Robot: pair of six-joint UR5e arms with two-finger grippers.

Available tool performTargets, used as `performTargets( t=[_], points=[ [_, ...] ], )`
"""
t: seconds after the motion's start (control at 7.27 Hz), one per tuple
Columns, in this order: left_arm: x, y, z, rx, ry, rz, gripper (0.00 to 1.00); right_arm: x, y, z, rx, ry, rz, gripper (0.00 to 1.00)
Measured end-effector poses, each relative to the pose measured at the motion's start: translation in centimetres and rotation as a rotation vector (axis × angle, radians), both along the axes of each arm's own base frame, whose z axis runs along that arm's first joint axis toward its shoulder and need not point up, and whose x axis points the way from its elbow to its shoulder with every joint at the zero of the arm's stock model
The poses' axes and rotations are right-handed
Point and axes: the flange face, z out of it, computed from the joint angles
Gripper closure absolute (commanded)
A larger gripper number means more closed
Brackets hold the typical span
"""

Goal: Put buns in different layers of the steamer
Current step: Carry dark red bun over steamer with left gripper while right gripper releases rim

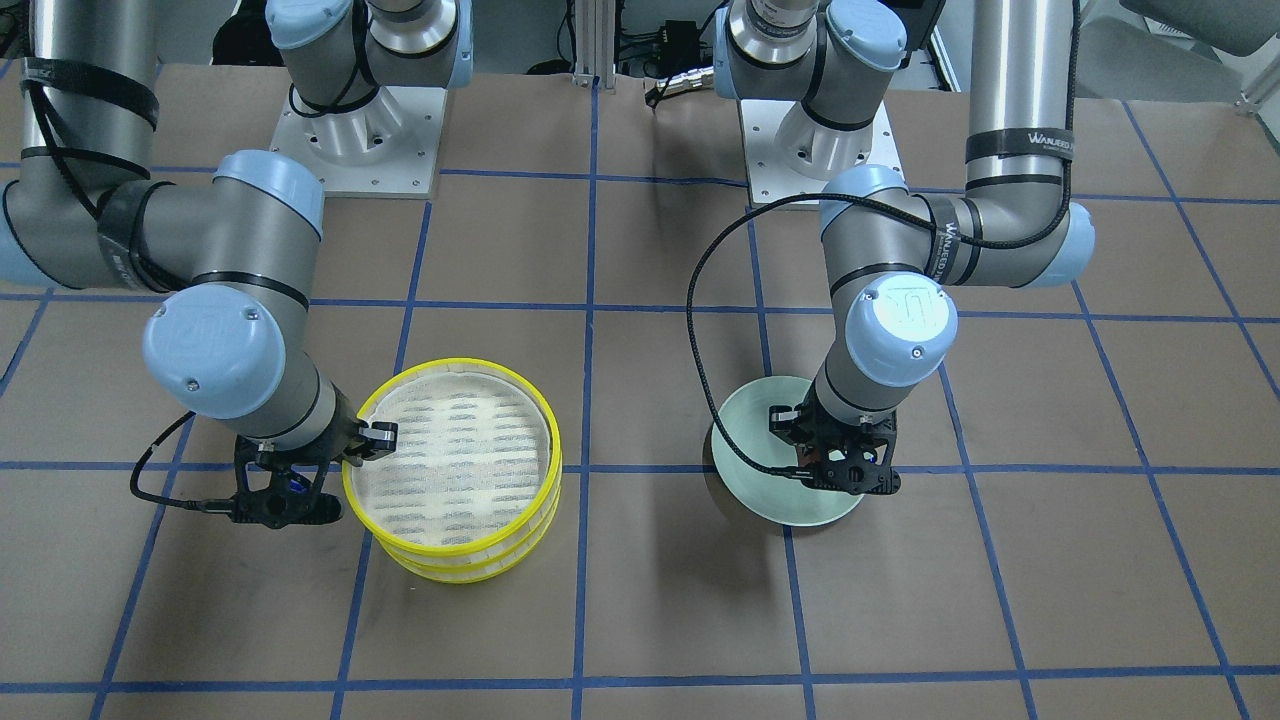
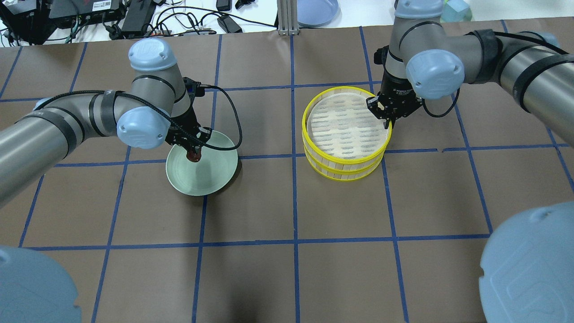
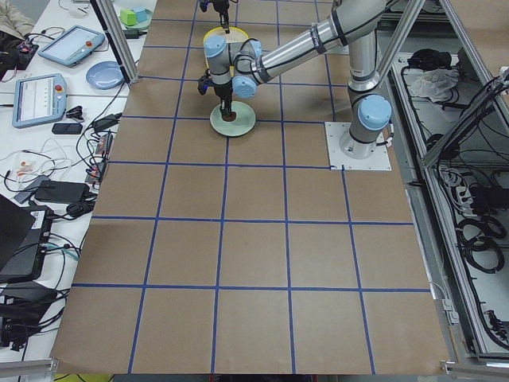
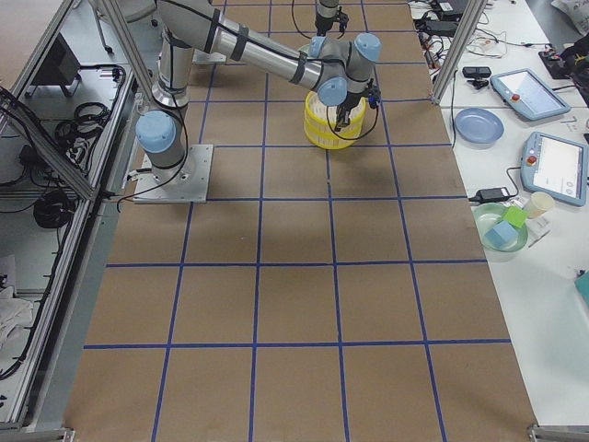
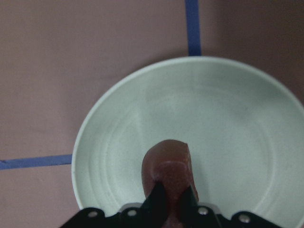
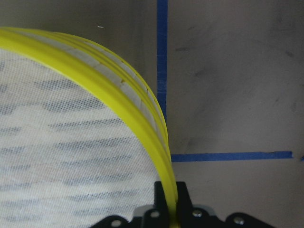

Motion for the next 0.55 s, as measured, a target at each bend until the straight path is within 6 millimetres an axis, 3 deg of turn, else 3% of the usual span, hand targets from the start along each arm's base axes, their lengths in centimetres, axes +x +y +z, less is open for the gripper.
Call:
performTargets(
  t=[0.14,0.28,0.55],
  points=[
    [-0.3,-0.5,2.5,-0.022,0.003,-0.002,1.0,0.3,0.1,0.4,-0.008,0.004,0.002,0.0],
    [-0.5,-0.7,4.6,-0.035,0.004,-0.002,1.0,0.2,0.3,2.5,-0.044,0.011,0.004,0.0],
    [-2.0,-0.5,8.1,-0.079,0.036,0.039,1.0,0.1,2.5,10.4,-0.165,0.02,0.006,0.0]
  ],
)
